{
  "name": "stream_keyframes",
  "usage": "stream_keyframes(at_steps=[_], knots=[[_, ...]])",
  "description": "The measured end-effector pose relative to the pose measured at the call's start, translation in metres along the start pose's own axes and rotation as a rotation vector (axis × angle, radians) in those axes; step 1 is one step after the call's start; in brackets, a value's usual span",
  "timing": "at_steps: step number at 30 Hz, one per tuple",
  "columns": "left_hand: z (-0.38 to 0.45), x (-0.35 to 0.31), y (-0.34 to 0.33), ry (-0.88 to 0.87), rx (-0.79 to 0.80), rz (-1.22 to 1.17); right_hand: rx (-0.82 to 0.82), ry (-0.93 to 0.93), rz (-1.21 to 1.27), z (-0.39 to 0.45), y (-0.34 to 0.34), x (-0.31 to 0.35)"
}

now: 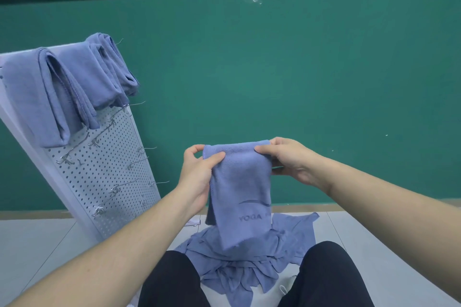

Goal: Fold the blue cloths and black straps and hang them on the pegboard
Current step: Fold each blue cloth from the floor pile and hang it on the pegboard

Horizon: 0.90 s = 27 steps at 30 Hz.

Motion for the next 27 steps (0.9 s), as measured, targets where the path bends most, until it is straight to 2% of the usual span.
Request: stream_keyframes(at_steps=[4,6,12,16,22,25,27], knots=[[0.004,-0.001,0.003,0.052,0.058,0.157,-0.147,0.026,-0.032,0.001,0.002,-0.001],[0.005,-0.002,0.002,0.104,0.104,0.239,-0.129,0.029,-0.037,0.000,0.003,0.001],[0.011,-0.005,0.002,0.155,0.146,0.217,-0.008,0.066,-0.130,-0.002,0.007,0.002],[0.012,-0.008,0.003,0.161,0.159,0.212,-0.039,0.085,-0.150,0.000,0.014,0.001],[0.013,-0.008,0.002,0.200,0.130,0.142,-0.043,0.055,0.106,0.002,0.012,0.002],[0.016,-0.006,0.003,0.158,0.108,0.175,-0.109,0.048,0.141,0.006,0.012,-0.002],[0.016,-0.006,0.004,0.158,0.120,0.199,-0.095,0.047,0.125,0.006,0.012,-0.003]])
Point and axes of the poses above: each hand's wrist, its own z-axis towards the middle knuckle, its own y-axis out of the back of the hand, x = y × z, the point moved 2 cm from there along z, towards the middle knuckle, and after that the axes turned 8 degrees about x, right-handed, at the moved point
